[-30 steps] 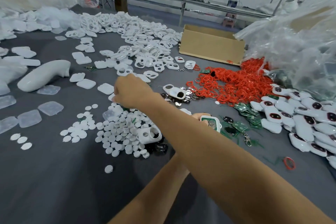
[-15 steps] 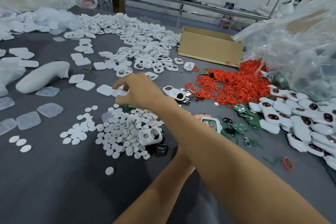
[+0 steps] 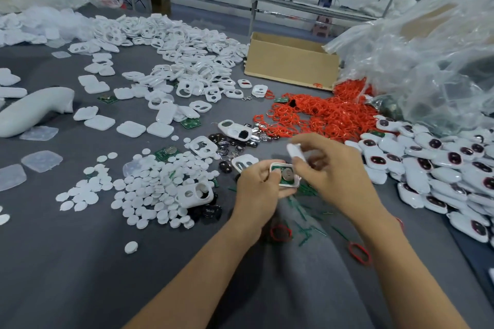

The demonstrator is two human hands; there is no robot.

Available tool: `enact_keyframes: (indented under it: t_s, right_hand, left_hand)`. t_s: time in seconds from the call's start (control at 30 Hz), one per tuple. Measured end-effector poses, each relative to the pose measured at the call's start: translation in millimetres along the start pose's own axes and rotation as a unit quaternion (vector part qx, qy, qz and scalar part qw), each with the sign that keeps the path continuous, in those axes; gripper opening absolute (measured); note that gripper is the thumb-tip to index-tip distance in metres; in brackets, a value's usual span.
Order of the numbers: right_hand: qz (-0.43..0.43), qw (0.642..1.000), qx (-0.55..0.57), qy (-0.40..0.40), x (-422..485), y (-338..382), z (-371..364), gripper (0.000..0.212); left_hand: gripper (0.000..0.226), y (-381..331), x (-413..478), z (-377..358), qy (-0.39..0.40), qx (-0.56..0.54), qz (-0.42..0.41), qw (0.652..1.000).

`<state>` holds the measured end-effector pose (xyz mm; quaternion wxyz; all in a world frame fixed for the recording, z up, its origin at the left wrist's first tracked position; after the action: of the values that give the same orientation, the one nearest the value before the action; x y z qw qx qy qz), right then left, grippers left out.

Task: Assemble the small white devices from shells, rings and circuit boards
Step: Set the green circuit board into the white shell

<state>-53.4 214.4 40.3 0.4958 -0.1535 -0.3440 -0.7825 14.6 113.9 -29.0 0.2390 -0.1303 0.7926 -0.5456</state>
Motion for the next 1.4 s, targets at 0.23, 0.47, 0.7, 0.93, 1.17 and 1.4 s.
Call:
enact_keyframes:
  t_s: [0.23,0.47,0.7,0.93,1.17,1.4]
  right_hand:
    - [-0.072,0.995,0.011,0.066,-16,-25,-11,0.014]
    - [-0.212,0.932,0.292,-0.020,-23,-35,2,0.007]
    - [-0.274,0.868,0.406,-0.087,-22,-19,-22,0.009]
    - [-0.305,0.866,0.382,-0.104,-25,-22,-24,0.011]
    - [-0.312,0.861,0.391,-0.090,-27,-25,-25,0.011]
    - [-0.313,0.862,0.389,-0.085,-27,-25,-25,0.015]
  left_hand:
    - [0.026,2,1,-2,0.013,0.001,0.010,1.000]
    - [0.024,2,2,-1,0.001,-0.001,0.016,1.000]
    - [0.023,1,2,-1,0.041,-0.040,0.024,0.998]
    - [0.024,5,6,0,0.032,-0.041,0.034,0.998]
    - [0.028,6,7,1,0.033,-0.037,0.037,0.998]
    - [0.027,5,7,2,0.048,-0.048,0.064,0.996]
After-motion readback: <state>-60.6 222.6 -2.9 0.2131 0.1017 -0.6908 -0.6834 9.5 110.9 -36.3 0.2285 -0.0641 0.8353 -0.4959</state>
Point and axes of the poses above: each hand's wrist, its own x-axis towards the middle knuckle, its own z-axis out of the back of the hand, y = z × x, the point moved 4 cm from there along x, towards the middle knuckle, and after that the axes turned 11 degrees about z, right-handed, at the moved point
